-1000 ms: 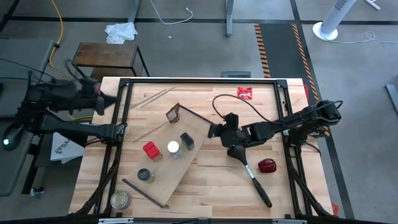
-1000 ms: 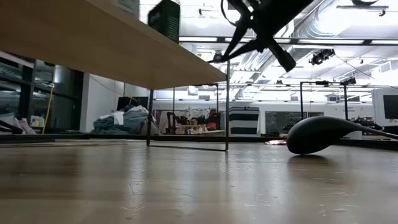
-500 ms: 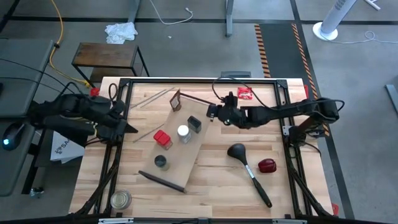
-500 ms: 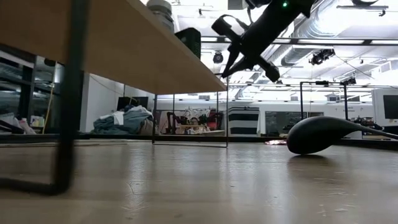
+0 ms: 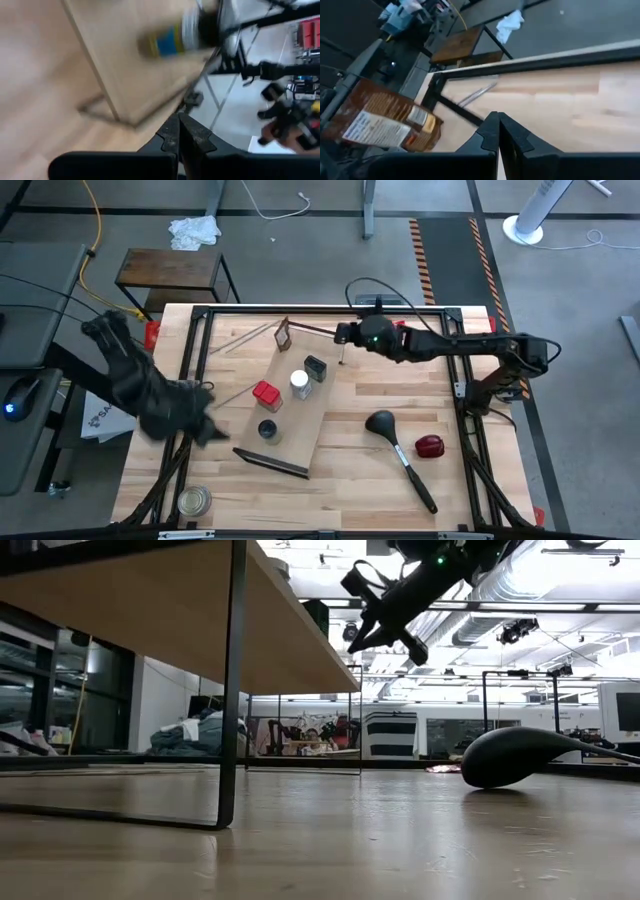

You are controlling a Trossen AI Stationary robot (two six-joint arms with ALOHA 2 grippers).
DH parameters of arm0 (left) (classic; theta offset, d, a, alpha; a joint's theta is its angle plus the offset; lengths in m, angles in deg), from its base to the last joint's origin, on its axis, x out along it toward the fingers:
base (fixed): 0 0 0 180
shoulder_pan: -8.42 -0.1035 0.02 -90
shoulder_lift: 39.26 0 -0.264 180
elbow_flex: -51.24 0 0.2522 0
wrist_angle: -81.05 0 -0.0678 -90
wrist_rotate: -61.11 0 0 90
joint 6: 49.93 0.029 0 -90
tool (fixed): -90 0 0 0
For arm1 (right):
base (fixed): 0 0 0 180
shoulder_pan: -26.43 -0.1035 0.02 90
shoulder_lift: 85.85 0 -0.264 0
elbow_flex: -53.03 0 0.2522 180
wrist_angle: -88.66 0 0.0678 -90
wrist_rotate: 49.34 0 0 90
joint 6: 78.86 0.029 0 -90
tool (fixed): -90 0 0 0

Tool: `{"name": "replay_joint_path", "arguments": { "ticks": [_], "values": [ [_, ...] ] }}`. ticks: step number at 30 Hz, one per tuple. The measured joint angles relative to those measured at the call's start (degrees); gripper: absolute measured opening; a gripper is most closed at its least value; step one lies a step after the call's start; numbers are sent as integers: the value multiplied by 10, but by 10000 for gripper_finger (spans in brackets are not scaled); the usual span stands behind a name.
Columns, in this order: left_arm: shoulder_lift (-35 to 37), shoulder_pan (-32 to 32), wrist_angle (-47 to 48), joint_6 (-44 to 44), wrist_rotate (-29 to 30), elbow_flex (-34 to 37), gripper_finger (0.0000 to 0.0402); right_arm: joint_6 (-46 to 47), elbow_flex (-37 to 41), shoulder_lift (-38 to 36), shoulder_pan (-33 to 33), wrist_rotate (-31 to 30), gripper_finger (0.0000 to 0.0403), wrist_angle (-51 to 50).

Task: Shelf spices
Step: Prepare the shelf

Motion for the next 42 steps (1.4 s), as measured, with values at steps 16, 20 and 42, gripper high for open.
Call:
{"name": "replay_joint_path", "arguments": {
  "ticks": [16,20,42],
  "values": [
    [-281,118,-188,-384,209,0,0,-76,0,-42,23,84,0,-4],
    [-285,80,-168,-384,217,0,0,-81,0,-50,23,80,0,-16],
    [-134,15,196,-372,128,0,0,-121,0,-88,23,89,0,-81]
  ]
}}
